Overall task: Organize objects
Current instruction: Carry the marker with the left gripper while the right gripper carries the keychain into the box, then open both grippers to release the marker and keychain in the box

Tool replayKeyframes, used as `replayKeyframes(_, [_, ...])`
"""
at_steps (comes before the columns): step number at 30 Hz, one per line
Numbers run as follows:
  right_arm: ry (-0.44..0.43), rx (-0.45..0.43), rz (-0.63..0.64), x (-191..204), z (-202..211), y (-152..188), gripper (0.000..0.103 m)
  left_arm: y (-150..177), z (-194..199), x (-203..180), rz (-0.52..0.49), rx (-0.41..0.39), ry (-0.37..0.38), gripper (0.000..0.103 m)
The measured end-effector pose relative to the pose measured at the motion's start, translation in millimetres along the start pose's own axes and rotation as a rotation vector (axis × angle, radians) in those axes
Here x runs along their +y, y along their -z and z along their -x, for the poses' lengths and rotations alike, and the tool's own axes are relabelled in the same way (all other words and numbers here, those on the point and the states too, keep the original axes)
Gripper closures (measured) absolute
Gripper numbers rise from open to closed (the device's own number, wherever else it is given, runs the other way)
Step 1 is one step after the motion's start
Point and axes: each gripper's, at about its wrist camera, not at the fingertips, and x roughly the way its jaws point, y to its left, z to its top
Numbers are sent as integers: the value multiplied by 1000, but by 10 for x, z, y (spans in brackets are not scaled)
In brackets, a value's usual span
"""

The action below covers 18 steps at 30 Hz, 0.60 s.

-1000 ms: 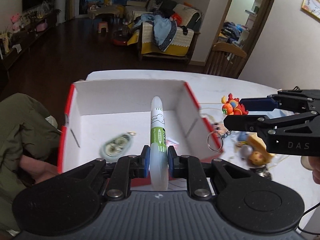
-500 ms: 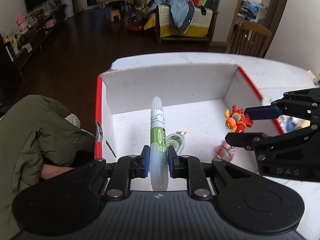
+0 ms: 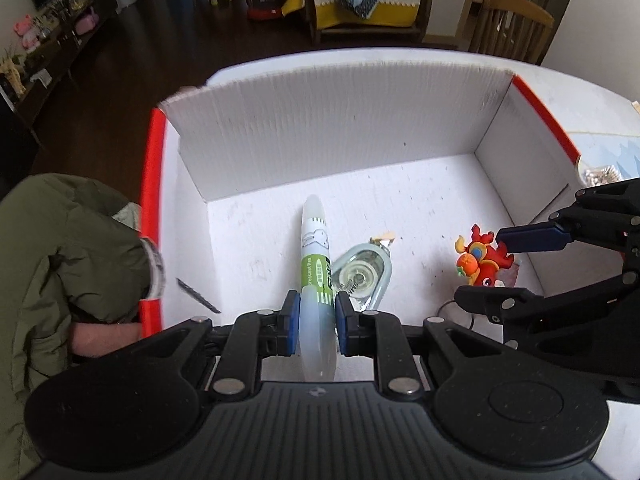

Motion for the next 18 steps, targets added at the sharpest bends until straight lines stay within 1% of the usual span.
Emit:
replayKeyframes(8, [11,35,-20,-20,-115,27,54,-16,-162,-33,-21,68,2,85])
replayKeyframes(15, [-3,35,-19,-44,-82,43,53,-32,-191,-49,-33,80,12,85])
replayKeyframes(16, [-8,33,-18,-44,-70,47,50,-33,-193,-58,-35,80,12,85])
replayKeyframes(17, [-15,28,-17,-45,-47,53,45,-31,-193,-61,-35,79,13,85])
replayKeyframes(18, [-21,19,-16,-41,-22,56,43,-26,-188,-63,-34,78,14,85])
